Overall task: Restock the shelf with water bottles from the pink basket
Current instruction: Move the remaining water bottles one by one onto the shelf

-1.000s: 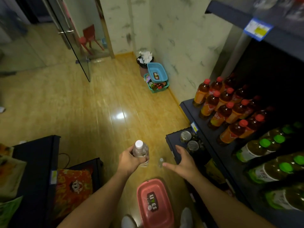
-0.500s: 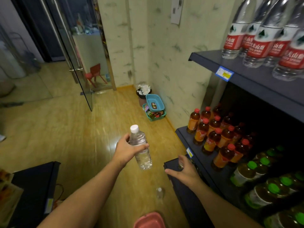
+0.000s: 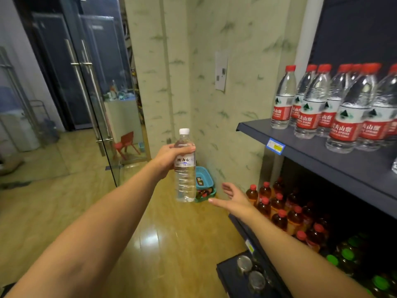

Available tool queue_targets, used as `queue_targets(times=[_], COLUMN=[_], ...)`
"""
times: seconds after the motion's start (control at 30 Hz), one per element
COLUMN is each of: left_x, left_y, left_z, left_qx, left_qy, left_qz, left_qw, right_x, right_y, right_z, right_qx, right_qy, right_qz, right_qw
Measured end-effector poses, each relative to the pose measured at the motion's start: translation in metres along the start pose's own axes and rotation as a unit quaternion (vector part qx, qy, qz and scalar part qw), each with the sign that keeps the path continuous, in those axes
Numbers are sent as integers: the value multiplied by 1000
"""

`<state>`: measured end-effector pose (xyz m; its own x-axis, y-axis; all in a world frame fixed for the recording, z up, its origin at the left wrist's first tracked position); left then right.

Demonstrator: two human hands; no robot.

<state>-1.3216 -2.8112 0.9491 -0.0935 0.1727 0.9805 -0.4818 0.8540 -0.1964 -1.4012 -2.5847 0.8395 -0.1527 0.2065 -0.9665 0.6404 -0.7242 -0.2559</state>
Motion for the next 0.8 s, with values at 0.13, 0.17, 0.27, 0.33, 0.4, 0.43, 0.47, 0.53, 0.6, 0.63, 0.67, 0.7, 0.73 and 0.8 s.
queue_targets(times=[0.13,0.17,0.27,0.33,0.4,0.43,0.47,0.53,0.6,0.63,0.67,0.7,0.73,0.8], left_x=[40,48,63,70,72,73,74,77,82,85,87,90,92,96], left_y=[3,5,11,14,15,16,16,19,24,27,30,33,37,44], left_z=[7,9,12,14,18,21,23,26,28,29,30,30,31,32], left_qx=[-18,-24,-30,-27,-24,-23,-23,-27,-39,-48,-56,-63,-69,-78], left_qy=[18,26,44,53,61,64,69,79,89,96,102,107,111,120], left_qz=[19,29,49,59,55,51,48,44,42,44,46,48,47,44], left_qw=[999,999,997,997,996,996,996,996,994,993,992,991,990,989], right_x=[-37,-44,-62,-72,-81,-83,-87,-93,-99,-102,-106,-109,-113,-120], right_y=[-9,-12,-19,-23,-26,-28,-30,-32,-34,-34,-34,-34,-34,-35], right_z=[16,17,23,24,26,28,29,34,37,39,41,44,45,46], right_qx=[-3,2,5,2,5,9,13,16,12,10,5,1,-2,-10], right_qy=[-30,-38,-64,-70,-71,-72,-72,-70,-69,-74,-78,-81,-84,-91], right_qz=[14,15,23,22,27,31,35,39,43,47,52,53,54,60], right_qw=[999,999,998,997,997,997,997,997,997,996,996,995,995,994])
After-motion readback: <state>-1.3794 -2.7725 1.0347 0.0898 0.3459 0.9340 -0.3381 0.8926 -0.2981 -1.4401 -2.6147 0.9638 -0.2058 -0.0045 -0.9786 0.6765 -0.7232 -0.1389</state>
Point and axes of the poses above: each hand's wrist, its own z-axis towards the middle knuckle, its own y-axis out of the palm, x = y × z, the point moved 3 cm from there along z, towards the middle knuckle, and after that the axes turned 6 degrees about z, right-handed, at the moved point
